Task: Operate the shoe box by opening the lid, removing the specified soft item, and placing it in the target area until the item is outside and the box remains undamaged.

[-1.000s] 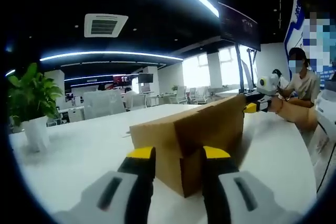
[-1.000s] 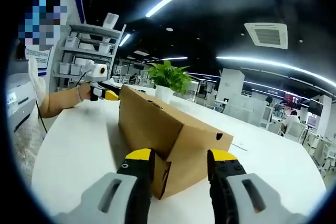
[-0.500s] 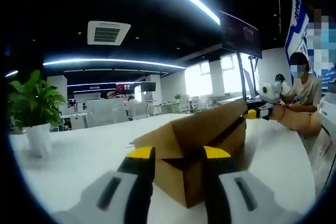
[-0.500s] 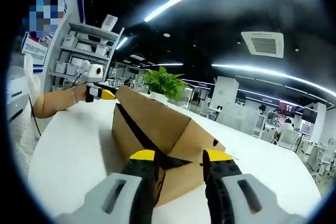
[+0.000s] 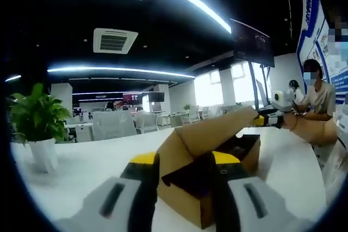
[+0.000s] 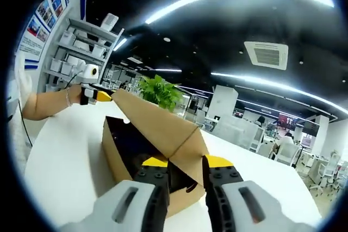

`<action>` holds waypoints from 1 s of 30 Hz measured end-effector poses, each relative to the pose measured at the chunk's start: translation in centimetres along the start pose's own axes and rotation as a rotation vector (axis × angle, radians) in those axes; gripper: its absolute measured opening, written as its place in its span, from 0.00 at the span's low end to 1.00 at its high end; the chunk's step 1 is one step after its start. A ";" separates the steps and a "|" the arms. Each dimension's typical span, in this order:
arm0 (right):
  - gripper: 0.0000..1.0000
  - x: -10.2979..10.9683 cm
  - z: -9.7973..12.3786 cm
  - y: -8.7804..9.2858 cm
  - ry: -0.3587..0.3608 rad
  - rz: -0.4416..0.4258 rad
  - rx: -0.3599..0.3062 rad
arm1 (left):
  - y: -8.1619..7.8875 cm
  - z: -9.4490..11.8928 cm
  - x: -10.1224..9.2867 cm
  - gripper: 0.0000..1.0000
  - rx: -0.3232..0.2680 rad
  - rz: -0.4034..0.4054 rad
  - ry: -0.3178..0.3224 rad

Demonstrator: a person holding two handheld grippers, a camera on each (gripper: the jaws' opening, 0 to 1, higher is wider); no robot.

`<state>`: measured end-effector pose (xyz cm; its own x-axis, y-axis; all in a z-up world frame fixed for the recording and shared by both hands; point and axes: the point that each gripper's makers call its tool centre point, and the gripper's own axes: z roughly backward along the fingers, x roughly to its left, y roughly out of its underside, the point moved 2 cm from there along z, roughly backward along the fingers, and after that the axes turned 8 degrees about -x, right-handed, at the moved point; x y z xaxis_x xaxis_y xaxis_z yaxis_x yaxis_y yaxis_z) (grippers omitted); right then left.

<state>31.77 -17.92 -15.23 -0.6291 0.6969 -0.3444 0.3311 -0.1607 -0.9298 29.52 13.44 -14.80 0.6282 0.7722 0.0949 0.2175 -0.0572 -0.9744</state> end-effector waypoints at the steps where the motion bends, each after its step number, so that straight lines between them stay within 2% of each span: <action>1: 0.21 0.0 -0.1 0.0 0.003 0.005 0.003 | -0.1 0.0 0.2 0.36 -0.001 -0.004 -0.004; 8: 0.18 -0.4 -0.5 -0.4 0.026 0.004 0.009 | -0.8 -0.3 0.7 0.35 0.003 -0.017 -0.009; 12: 0.17 -0.9 -0.9 -0.9 0.049 0.011 0.011 | -1.6 -0.9 1.2 0.30 -0.002 -0.047 -0.012; 19: 0.14 -1.9 -1.6 -1.6 0.073 0.005 0.003 | -2.5 -2.4 2.5 0.24 -0.005 -0.077 -0.037; 26: 0.11 -3.3 -2.8 -2.1 0.111 0.029 0.017 | -3.6 -4.1 3.5 0.21 -0.026 -0.075 -0.058; 30: 0.11 -4.5 -3.7 -2.3 0.128 0.012 0.021 | -4.2 -5.3 4.2 0.21 -0.026 -0.085 -0.072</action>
<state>36.42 -18.13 -11.09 -0.5299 0.7779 -0.3379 0.3229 -0.1834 -0.9285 35.21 13.61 -9.19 0.5516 0.8183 0.1617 0.2875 -0.0046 -0.9578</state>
